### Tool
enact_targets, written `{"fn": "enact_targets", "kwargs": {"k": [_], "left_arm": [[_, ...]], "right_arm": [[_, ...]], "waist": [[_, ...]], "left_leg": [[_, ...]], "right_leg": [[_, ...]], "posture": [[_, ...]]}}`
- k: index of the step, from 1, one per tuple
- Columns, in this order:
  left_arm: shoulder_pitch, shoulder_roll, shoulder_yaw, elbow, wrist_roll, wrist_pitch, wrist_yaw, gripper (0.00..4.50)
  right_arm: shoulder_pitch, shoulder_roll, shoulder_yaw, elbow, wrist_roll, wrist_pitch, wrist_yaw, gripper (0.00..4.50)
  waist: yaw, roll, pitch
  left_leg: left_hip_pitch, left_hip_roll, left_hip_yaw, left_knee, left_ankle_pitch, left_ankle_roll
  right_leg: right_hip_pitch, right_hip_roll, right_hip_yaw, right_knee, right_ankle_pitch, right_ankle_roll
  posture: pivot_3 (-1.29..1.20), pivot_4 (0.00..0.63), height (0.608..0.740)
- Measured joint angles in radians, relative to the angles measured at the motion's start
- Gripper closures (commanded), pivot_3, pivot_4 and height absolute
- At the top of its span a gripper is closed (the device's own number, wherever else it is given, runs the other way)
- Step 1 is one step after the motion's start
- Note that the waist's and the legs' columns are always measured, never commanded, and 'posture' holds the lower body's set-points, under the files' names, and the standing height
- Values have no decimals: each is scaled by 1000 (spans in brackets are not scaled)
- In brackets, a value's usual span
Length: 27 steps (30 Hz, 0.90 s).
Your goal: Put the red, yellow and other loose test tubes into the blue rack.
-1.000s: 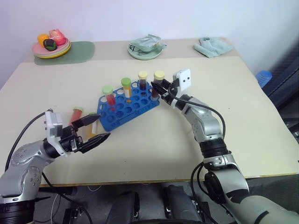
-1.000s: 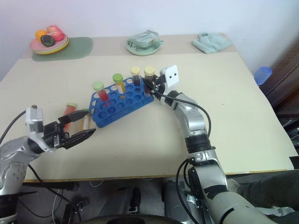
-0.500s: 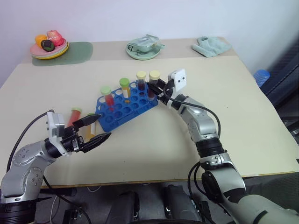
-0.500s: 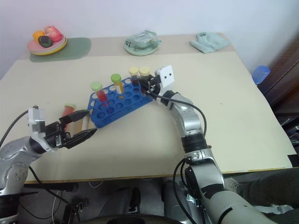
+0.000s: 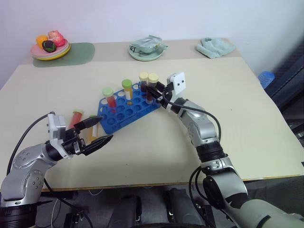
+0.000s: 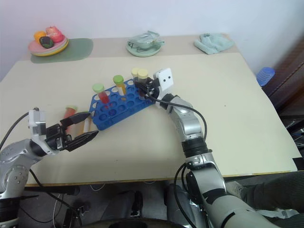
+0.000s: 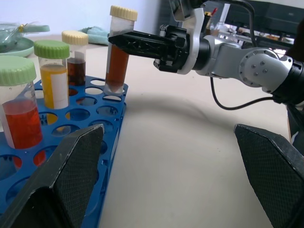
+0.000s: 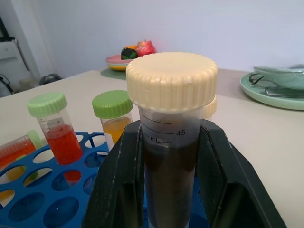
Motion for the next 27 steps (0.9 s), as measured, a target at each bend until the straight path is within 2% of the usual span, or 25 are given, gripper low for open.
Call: {"fn": "enact_targets", "kwargs": {"k": [10, 21, 27], "left_arm": [[-3, 0, 0, 8, 0, 0, -3, 0], [-10, 0, 0, 8, 0, 2, -4, 0], [-22, 0, -1, 9, 0, 2, -5, 0]], "right_arm": [[-31, -57, -39, 89, 1, -52, 3, 3388], [43, -29, -28, -29, 7, -18, -2, 3388], [34, -9, -16, -21, 1, -18, -9, 3388]], "waist": [[7, -1, 0], [6, -1, -1], [-3, -1, -1]], "left_leg": [[1, 0, 0, 0, 0, 0], [1, 0, 0, 0, 0, 0], [1, 0, 0, 0, 0, 0]], "right_leg": [[1, 0, 0, 0, 0, 0], [1, 0, 0, 0, 0, 0], [1, 0, 0, 0, 0, 0]], "posture": [[0, 150, 740], [0, 150, 740], [0, 150, 740]]}}
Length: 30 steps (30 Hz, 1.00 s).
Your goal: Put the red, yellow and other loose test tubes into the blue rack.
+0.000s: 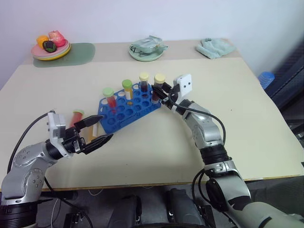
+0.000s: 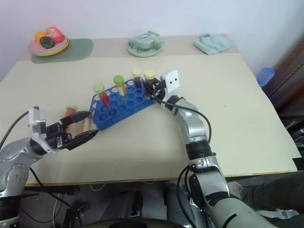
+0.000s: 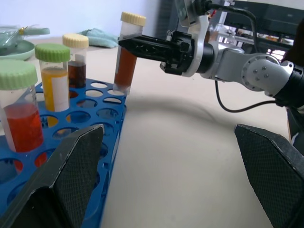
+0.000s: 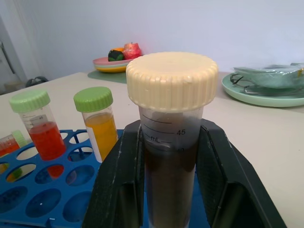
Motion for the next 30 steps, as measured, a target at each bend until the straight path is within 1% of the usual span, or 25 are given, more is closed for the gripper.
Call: {"fn": "enact_targets", "kwargs": {"k": [13, 30], "left_arm": [[19, 0, 0, -1, -1, 0, 1, 0], [23, 0, 0, -2, -10, 0, 3, 0]], "right_arm": [[-71, -8, -2, 112, -1, -36, 20, 3388], [-79, 10, -2, 139, -1, -63, 14, 3388]], "waist": [[0, 0, 0], [-1, 0, 0]], "left_leg": [[0, 0, 0, 0, 0, 0], [1, 0, 0, 0, 0, 0]], "right_leg": [[0, 0, 0, 0, 0, 0], [0, 0, 0, 1, 0, 0]], "posture": [[0, 150, 740], [0, 150, 740]]}}
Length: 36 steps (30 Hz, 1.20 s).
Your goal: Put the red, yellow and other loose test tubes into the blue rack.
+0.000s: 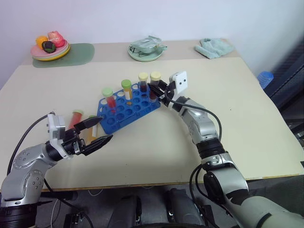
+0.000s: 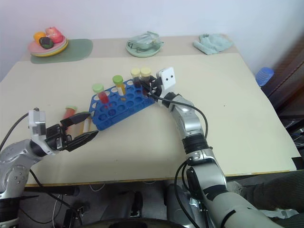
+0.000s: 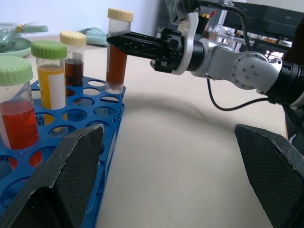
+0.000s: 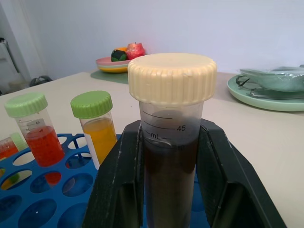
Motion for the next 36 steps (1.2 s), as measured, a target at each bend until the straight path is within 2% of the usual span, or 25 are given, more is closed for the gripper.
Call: {"fn": "enact_targets", "kwargs": {"k": [29, 36], "left_arm": [[0, 0, 0, 0, -1, 1, -1, 0], [0, 0, 0, 0, -1, 1, -1, 0]], "right_arm": [[18, 17, 0, -9, -8, -13, -8, 3388], [-9, 13, -9, 81, -9, -72, -4, 3388]], "waist": [[-1, 0, 0], [-1, 0, 0]], "left_leg": [[0, 0, 0, 0, 0, 0], [11, 0, 0, -1, 0, 0]], "right_leg": [[0, 0, 0, 0, 0, 0], [11, 0, 0, -1, 0, 0]], "posture": [[0, 150, 740], [0, 150, 740]]}}
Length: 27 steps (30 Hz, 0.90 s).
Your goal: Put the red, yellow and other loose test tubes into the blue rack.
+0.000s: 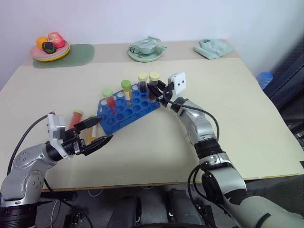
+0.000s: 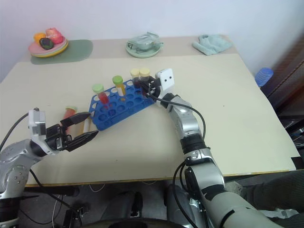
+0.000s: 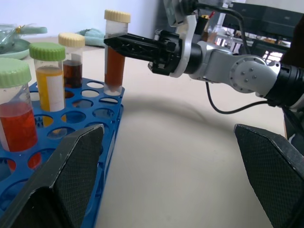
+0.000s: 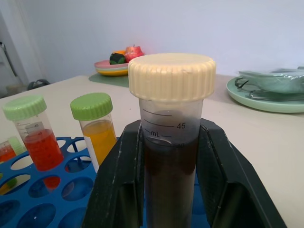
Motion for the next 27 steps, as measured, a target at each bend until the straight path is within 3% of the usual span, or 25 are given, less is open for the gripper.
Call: {"fn": "enact_targets", "kwargs": {"k": [2, 13, 19, 27], "left_arm": [[0, 0, 0, 0, 0, 0, 0, 0], [-16, 0, 0, 3, 0, 0, -3, 0], [-29, 0, -2, 10, 0, 0, -12, 0], [-35, -1, -5, 13, 0, 0, -13, 0]], "right_arm": [[8, 1, -1, 8, 0, -13, 0, 3388], [82, 24, -4, -1, 7, -102, -14, 3388], [74, 21, 8, 53, -13, -143, -28, 3388], [32, -8, 49, 216, -78, -179, -32, 3388]], "waist": [[0, 0, 0], [0, -2, -9], [1, -5, -15], [5, -10, -20]], "left_leg": [[8, 1, 0, -3, 0, 0], [9, 1, 0, -4, -1, 1], [27, 1, 0, -16, -1, 0], [25, 1, 0, -16, -1, 0]], "right_leg": [[8, 0, 0, -4, 0, 0], [9, 0, 0, -5, 0, 0], [23, 0, 0, -10, -4, -7], [22, -1, -1, -11, -5, -8]], "posture": [[0, 150, 740], [0, 150, 740], [0, 150, 740], [0, 150, 740]]}}
